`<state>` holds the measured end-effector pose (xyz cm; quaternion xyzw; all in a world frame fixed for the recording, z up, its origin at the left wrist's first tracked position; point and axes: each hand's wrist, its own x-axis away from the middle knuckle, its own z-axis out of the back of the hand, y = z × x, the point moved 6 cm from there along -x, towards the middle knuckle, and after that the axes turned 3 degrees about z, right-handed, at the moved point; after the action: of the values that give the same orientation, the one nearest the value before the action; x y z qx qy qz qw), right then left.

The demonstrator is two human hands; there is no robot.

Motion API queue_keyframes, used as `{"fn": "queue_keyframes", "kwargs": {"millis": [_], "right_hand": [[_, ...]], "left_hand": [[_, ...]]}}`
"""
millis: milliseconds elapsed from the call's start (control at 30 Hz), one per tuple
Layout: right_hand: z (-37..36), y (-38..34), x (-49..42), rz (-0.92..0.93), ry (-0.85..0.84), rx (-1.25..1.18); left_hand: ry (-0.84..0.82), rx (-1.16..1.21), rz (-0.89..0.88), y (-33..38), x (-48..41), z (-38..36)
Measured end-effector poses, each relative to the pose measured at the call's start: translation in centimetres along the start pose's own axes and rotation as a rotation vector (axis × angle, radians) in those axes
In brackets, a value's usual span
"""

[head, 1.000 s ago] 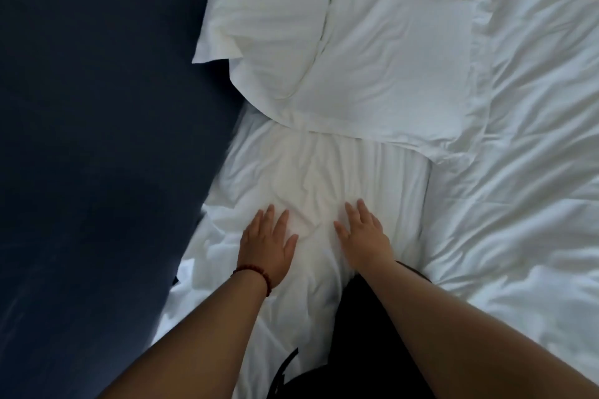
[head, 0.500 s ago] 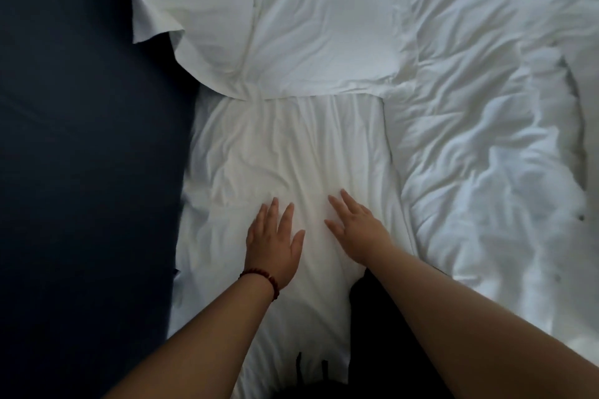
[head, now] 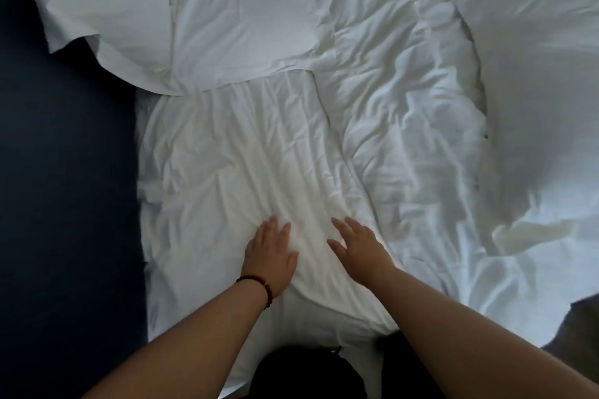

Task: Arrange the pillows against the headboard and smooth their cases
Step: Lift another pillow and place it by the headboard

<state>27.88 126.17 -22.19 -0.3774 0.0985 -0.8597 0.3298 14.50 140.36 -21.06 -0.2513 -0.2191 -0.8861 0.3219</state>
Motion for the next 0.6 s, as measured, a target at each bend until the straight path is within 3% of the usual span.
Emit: {"fn": "queue_keyframes", "kwargs": {"millis": [367,600], "right_hand": [[1.9,12.8,6.8,0.168,-0.159,0.046],[6.2,16.9,11.7,0.283,-0.075,-0.134]], "left_hand": [[0.108,0.176,0.341,10.0,4.3,-4.9],[0.01,0.301,0.255,20.4,7.6,-9.6]]}}
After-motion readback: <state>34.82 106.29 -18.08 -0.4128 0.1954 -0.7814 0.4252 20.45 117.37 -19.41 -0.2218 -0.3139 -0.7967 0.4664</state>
